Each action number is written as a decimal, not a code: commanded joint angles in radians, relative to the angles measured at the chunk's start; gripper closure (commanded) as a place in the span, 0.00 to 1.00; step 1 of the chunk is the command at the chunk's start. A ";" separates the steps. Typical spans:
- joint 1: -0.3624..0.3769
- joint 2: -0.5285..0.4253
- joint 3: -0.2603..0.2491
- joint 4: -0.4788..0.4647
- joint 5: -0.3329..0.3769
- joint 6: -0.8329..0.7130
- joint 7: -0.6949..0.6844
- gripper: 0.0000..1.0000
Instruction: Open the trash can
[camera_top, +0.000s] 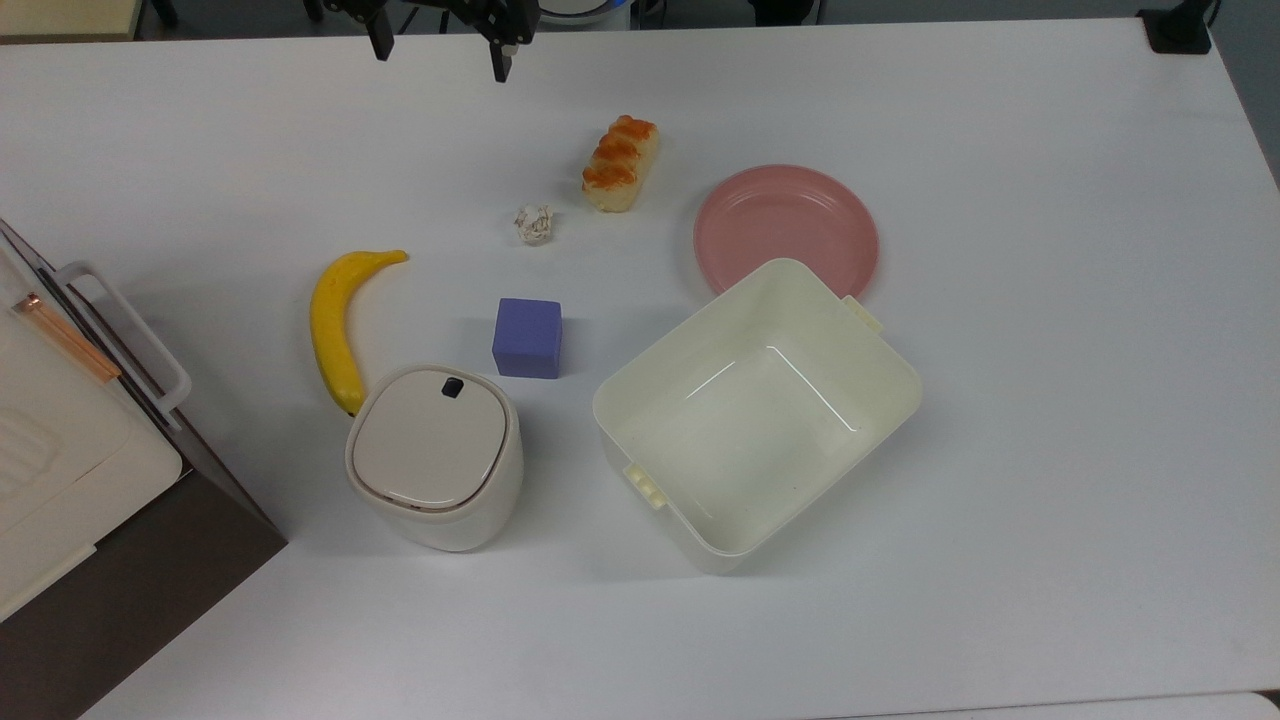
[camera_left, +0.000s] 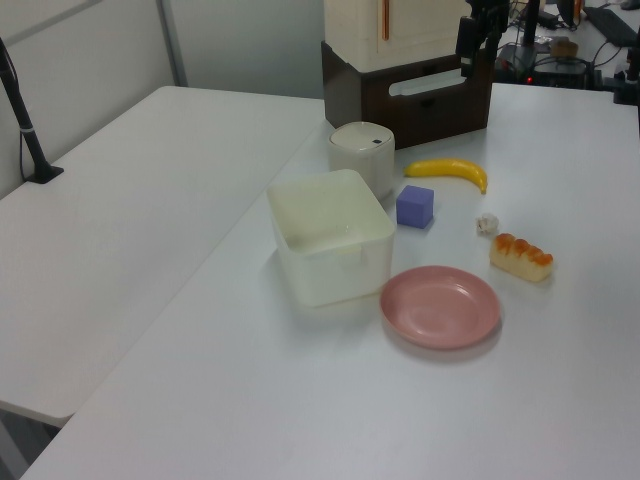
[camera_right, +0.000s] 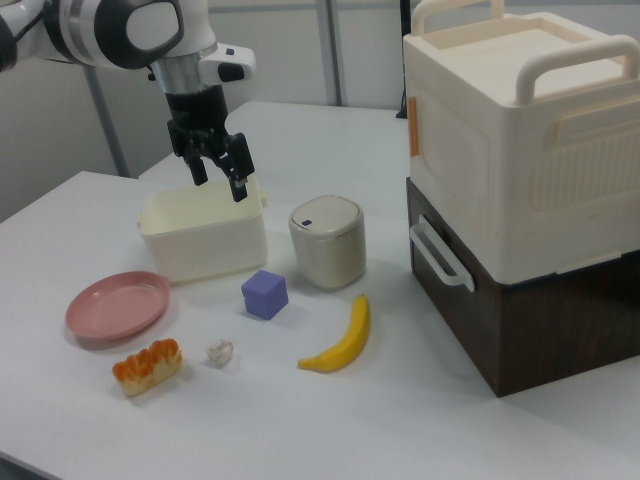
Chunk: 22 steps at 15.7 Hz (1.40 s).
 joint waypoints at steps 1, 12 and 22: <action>0.015 -0.035 -0.013 -0.036 -0.016 0.008 -0.020 0.00; 0.015 -0.038 -0.013 -0.036 -0.017 0.000 -0.061 0.00; 0.016 -0.036 -0.013 -0.038 -0.019 0.000 -0.066 0.00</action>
